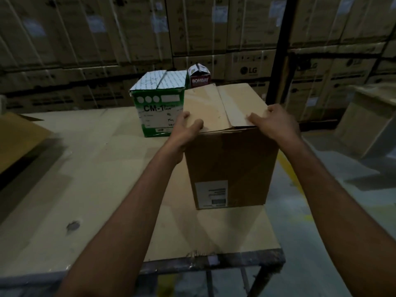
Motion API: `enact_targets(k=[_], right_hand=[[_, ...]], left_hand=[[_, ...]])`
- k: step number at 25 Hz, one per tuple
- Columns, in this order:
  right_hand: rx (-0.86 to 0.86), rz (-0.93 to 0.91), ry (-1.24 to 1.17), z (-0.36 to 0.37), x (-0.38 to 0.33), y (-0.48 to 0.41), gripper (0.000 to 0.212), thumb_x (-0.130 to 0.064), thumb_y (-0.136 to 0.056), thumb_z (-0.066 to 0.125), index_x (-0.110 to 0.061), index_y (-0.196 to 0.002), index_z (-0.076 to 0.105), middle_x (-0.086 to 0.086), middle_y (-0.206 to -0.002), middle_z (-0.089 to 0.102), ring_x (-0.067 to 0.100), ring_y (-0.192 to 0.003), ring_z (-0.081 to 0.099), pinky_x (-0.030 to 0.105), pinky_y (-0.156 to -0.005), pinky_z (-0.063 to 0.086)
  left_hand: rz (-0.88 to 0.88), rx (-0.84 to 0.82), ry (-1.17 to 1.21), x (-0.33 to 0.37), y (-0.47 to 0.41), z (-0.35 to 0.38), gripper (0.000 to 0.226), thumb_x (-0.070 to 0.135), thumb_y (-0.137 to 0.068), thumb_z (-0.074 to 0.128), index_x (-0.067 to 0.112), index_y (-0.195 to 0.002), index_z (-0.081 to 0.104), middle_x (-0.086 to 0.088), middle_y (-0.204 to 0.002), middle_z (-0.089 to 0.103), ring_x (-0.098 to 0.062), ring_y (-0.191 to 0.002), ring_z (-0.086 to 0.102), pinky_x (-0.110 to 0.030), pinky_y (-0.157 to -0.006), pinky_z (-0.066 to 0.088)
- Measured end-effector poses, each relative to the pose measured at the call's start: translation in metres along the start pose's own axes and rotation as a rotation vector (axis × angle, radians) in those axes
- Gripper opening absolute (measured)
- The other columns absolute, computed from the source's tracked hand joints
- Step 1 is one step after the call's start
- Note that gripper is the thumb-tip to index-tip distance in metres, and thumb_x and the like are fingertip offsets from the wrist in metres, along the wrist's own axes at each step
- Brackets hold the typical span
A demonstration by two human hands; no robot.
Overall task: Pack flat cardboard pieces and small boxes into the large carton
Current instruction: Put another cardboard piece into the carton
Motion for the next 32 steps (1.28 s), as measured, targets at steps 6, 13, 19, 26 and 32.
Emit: enact_targets(k=[6, 13, 19, 26, 32], right_hand=[[-0.181, 0.128, -0.266, -0.011, 0.02, 0.046, 0.141, -0.089, -0.026, 0.08, -0.015, -0.143, 0.049, 0.01, -0.145, 0.045, 0.034, -0.126, 0.053, 0.053, -0.099, 0.053], [-0.243, 0.004, -0.326, -0.013, -0.028, 0.184, 0.088, -0.068, -0.067, 0.082, -0.013, -0.132, 0.058, 0.005, -0.123, 0.059, 0.025, -0.108, 0.06, 0.05, -0.095, 0.055], [-0.284, -0.219, -0.403, 0.013, -0.12, 0.32, 0.078, -0.06, -0.071, 0.083, -0.022, -0.135, 0.059, -0.005, -0.12, 0.065, 0.016, -0.107, 0.061, 0.041, -0.089, 0.056], [-0.268, -0.472, -0.589, 0.076, -0.236, 0.423, 0.091, -0.058, -0.071, 0.085, -0.028, -0.147, 0.045, -0.011, -0.132, 0.056, 0.014, -0.119, 0.055, 0.035, -0.095, 0.052], [-0.383, -0.492, -0.82, 0.13, -0.316, 0.439, 0.096, -0.047, -0.062, 0.093, -0.036, -0.144, 0.043, -0.012, -0.134, 0.056, 0.004, -0.117, 0.054, 0.047, -0.099, 0.056]], left_hand=[[0.116, 0.081, 0.065, -0.006, 0.063, -0.027, 0.069, 0.041, -0.083, 0.08, 0.034, -0.144, 0.049, 0.007, -0.129, 0.039, -0.016, -0.115, 0.047, -0.024, -0.078, 0.051], [0.102, 0.156, 0.054, -0.024, 0.178, -0.126, 0.046, 0.047, -0.081, 0.079, 0.039, -0.124, 0.065, 0.008, -0.132, 0.048, -0.003, -0.101, 0.05, -0.023, -0.068, 0.047], [0.146, 0.297, 0.051, -0.053, 0.294, -0.268, 0.037, 0.047, -0.08, 0.079, 0.044, -0.115, 0.069, 0.013, -0.132, 0.056, -0.013, -0.119, 0.052, -0.028, -0.077, 0.048], [0.298, 0.534, -0.012, -0.067, 0.366, -0.42, 0.05, 0.044, -0.079, 0.08, 0.05, -0.124, 0.061, 0.031, -0.126, 0.05, -0.004, -0.123, 0.048, -0.032, -0.09, 0.052], [0.459, 0.567, -0.152, -0.066, 0.355, -0.502, 0.079, 0.038, -0.08, 0.08, 0.053, -0.145, 0.038, 0.041, -0.133, 0.036, 0.032, -0.112, 0.036, -0.003, -0.081, 0.043]])
Point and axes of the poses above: each hand's wrist, its own y-axis away from the middle knuckle, its own z-axis out of the palm, x = y × z, the point moved 7 cm from there along -y, towards the middle knuckle
